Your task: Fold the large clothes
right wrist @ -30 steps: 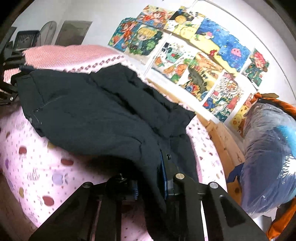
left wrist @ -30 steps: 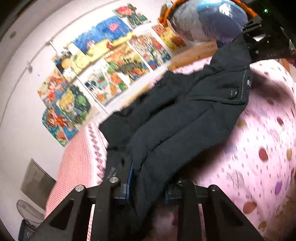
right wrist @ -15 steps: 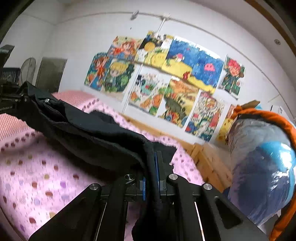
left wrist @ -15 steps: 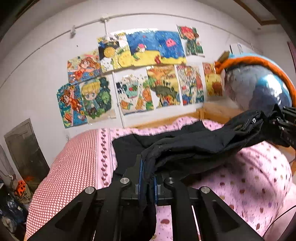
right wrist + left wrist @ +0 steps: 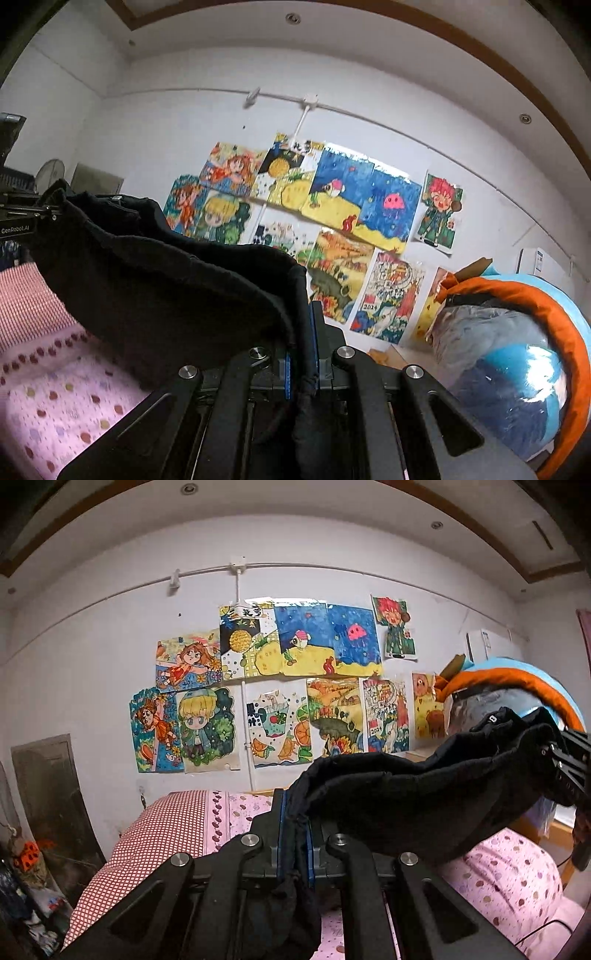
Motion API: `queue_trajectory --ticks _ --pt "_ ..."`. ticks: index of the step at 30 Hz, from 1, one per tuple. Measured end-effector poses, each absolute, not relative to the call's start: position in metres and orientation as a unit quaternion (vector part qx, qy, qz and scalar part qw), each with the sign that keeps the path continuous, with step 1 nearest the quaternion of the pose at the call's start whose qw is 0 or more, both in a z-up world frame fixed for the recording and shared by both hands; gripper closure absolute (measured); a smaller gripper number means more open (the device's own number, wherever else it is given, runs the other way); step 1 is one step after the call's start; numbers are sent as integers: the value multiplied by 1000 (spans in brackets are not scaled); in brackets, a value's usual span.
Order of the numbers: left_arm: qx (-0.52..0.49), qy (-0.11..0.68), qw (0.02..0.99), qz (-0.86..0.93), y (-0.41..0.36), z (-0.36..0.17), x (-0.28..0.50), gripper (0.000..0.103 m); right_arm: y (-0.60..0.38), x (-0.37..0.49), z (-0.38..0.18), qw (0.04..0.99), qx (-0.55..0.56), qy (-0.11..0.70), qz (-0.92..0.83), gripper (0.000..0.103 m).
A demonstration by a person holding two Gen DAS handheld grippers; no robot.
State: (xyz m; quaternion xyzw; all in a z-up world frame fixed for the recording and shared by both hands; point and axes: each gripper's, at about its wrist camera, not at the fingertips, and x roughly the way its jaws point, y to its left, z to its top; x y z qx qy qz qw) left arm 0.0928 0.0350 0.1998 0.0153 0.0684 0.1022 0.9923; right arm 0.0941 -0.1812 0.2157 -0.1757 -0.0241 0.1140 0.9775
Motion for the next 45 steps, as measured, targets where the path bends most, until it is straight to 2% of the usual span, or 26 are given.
queue_trajectory --ticks 10,15,24,45 --pt "-3 135 986 101 56 178 132 95 -171 133 198 976 -176 38 121 96" --pt "29 131 985 113 51 177 145 95 -168 150 193 977 -177 39 111 96" --pt "23 148 980 131 69 187 203 95 -154 208 198 977 -186 43 93 96" --pt "12 180 970 165 97 151 319 95 -125 329 165 976 -194 77 61 96"
